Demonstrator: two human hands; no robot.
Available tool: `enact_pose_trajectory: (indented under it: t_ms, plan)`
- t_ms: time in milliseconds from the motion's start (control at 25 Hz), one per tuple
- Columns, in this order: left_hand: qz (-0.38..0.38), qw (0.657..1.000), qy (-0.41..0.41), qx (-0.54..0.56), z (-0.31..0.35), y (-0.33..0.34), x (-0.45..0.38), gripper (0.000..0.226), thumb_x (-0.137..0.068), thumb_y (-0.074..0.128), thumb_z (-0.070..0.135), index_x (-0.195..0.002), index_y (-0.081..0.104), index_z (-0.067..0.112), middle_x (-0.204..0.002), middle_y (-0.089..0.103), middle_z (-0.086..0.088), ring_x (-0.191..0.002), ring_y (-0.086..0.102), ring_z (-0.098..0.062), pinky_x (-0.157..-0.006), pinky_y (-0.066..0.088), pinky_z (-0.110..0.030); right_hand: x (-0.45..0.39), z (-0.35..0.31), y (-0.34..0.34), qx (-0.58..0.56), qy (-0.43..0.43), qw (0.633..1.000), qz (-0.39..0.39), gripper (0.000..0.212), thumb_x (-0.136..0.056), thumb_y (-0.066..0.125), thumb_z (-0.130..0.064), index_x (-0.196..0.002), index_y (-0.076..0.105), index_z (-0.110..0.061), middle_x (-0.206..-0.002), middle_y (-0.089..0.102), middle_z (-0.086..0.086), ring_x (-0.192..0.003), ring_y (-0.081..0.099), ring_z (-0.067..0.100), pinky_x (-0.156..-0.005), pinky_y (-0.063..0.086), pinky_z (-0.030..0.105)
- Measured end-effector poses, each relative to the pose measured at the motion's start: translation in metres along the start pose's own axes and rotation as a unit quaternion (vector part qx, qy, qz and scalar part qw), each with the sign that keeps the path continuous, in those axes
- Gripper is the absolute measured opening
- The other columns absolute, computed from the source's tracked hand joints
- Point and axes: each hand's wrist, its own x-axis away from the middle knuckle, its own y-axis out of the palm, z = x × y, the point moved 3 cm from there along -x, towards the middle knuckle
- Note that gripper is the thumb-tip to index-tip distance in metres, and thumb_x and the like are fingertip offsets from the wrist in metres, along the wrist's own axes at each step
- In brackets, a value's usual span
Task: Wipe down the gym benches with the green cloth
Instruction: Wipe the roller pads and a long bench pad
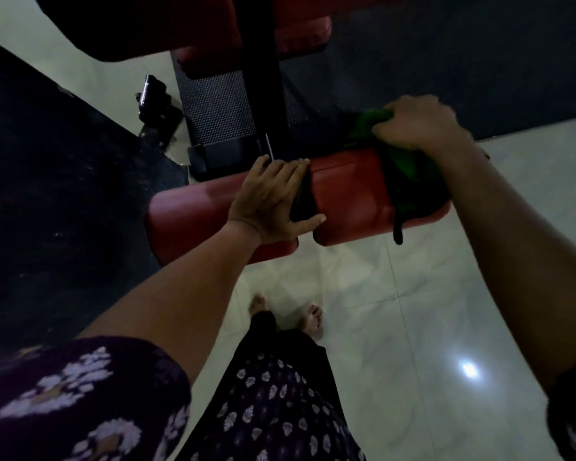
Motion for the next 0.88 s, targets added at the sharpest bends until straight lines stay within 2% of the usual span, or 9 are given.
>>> enact_pose_trajectory:
  t_ms: [120,280,360,480,520,680,760,800,880]
  plan:
    - [-0.02,1.0,-0.002,0.016,0.001,0.002,0.006,0.089,-0.08,0.037,0.069,-0.124,0.053,-0.007,-0.107,0.065,-0.018,-0.089,0.063,-0.031,-0.088,0.046,-0.038,0.007,-0.054,0.016,-0.006,-0.105,0.994,-0.04,0.057,-0.089,0.043,-0.06,-0.133,0.05,-0.025,-0.138,0.049,0.012,-0.125,0.043,0.036,-0.1,0.037,0.046]
    - [-0.024,1.0,-0.003,0.007,-0.002,0.0,0.005,0.087,-0.08,0.039,0.068,-0.12,0.056,-0.007,-0.099,0.067,-0.017,-0.084,0.063,-0.031,-0.087,0.045,-0.038,0.03,-0.052,0.016,0.014,-0.223,0.974,0.027,0.051,-0.094,0.043,-0.05,-0.142,0.036,-0.036,-0.133,0.048,0.011,-0.125,0.038,0.034,-0.099,0.035,0.045]
    - [-0.024,1.0,-0.006,0.009,0.0,0.001,0.003,0.087,-0.081,0.039,0.068,-0.123,0.054,-0.007,-0.099,0.067,-0.017,-0.083,0.064,-0.031,-0.087,0.045,-0.038,0.021,-0.013,0.012,0.035,-0.172,0.983,0.048,0.051,-0.094,0.047,-0.046,-0.143,0.034,-0.038,-0.132,0.048,0.013,-0.123,0.039,0.037,-0.098,0.036,0.046]
    - [-0.033,0.999,-0.003,0.019,0.0,0.0,0.001,0.087,-0.081,0.038,0.067,-0.125,0.053,-0.008,-0.099,0.067,-0.018,-0.082,0.064,-0.032,-0.087,0.047,-0.039,0.007,0.035,0.002,-0.072,0.012,0.997,0.036,0.05,-0.091,0.053,-0.044,-0.139,0.043,-0.035,-0.135,0.05,0.012,-0.123,0.043,0.037,-0.1,0.04,0.045]
    - [-0.034,0.999,-0.005,0.017,0.0,-0.001,0.002,0.087,-0.081,0.038,0.066,-0.124,0.053,-0.008,-0.099,0.067,-0.019,-0.082,0.064,-0.032,-0.087,0.048,-0.039,0.009,0.029,0.003,-0.072,0.026,0.996,0.043,0.05,-0.09,0.054,-0.046,-0.138,0.043,-0.035,-0.135,0.05,0.012,-0.124,0.042,0.037,-0.1,0.038,0.045]
    - [-0.042,0.999,0.008,0.019,0.0,-0.001,0.002,0.086,-0.082,0.037,0.067,-0.119,0.055,-0.008,-0.097,0.067,-0.019,-0.081,0.064,-0.032,-0.085,0.048,-0.039,0.063,-0.055,0.03,-0.037,-0.071,0.992,0.1,0.053,-0.093,0.045,-0.048,-0.143,0.033,-0.034,-0.135,0.043,0.014,-0.124,0.035,0.035,-0.096,0.034,0.045]
    - [-0.036,0.999,0.011,0.023,-0.001,-0.003,0.001,0.083,-0.082,0.039,0.067,-0.114,0.057,-0.008,-0.095,0.067,-0.021,-0.08,0.064,-0.032,-0.083,0.049,-0.04,0.088,-0.057,0.042,-0.045,-0.114,0.982,0.143,0.057,-0.094,0.045,-0.042,-0.147,0.023,-0.035,-0.135,0.039,0.013,-0.12,0.036,0.033,-0.093,0.035,0.043]
    - [-0.04,0.999,0.01,0.023,-0.002,-0.004,0.0,0.084,-0.082,0.039,0.067,-0.116,0.056,-0.009,-0.097,0.067,-0.021,-0.082,0.065,-0.033,-0.084,0.048,-0.04,0.092,-0.04,0.045,-0.048,-0.106,0.98,0.159,0.059,-0.094,0.047,-0.037,-0.147,0.022,-0.036,-0.134,0.038,0.013,-0.118,0.037,0.033,-0.092,0.035,0.042]
    - [-0.064,0.998,0.008,0.025,0.0,-0.003,0.001,0.088,-0.083,0.037,0.068,-0.123,0.052,-0.009,-0.101,0.067,-0.022,-0.084,0.064,-0.033,-0.086,0.047,-0.041,0.092,0.005,0.046,-0.077,-0.024,0.98,0.18,0.06,-0.092,0.051,-0.032,-0.146,0.027,-0.035,-0.133,0.037,0.015,-0.117,0.039,0.034,-0.093,0.036,0.044]
